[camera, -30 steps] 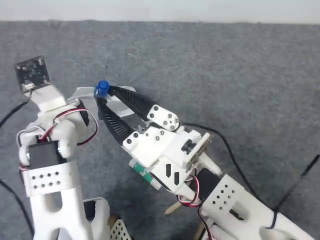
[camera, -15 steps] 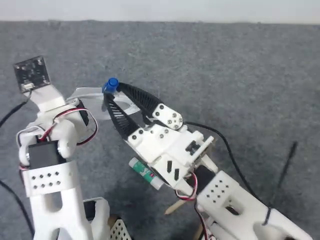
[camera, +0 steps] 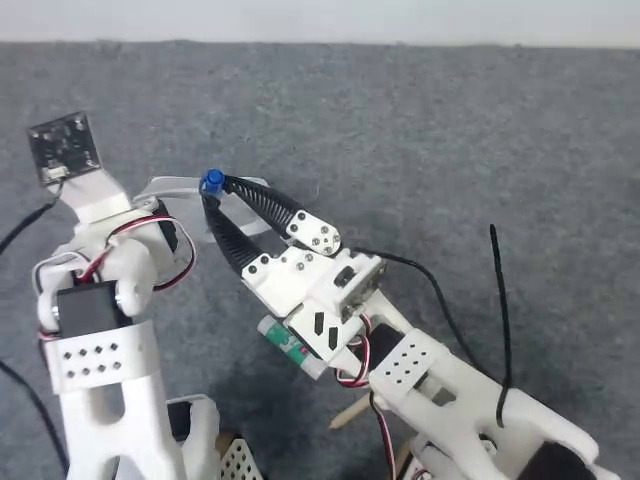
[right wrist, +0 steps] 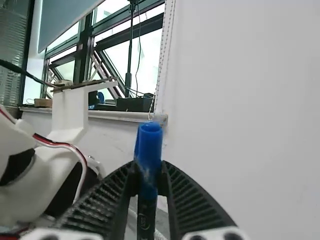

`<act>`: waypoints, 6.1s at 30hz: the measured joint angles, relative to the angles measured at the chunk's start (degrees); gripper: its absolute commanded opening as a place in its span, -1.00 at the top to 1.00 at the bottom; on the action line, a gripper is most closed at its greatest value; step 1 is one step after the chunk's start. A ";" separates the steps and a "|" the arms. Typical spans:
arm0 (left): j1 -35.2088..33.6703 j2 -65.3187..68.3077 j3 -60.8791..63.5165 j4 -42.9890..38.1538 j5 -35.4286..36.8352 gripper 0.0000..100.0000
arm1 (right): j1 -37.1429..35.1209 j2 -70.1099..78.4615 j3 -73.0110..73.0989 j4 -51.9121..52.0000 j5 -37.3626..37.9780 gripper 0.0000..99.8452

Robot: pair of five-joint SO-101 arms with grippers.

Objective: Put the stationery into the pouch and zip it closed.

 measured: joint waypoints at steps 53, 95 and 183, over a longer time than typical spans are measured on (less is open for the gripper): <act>-3.34 0.00 0.00 0.00 0.00 0.98 | -2.55 -21.36 -9.49 63.30 -2.11 0.70; -20.75 0.00 0.00 0.00 0.18 0.98 | 0.79 18.29 -29.71 93.10 -2.11 0.70; -20.75 0.00 0.00 0.00 0.18 0.98 | 12.84 50.81 -53.27 107.52 2.73 0.99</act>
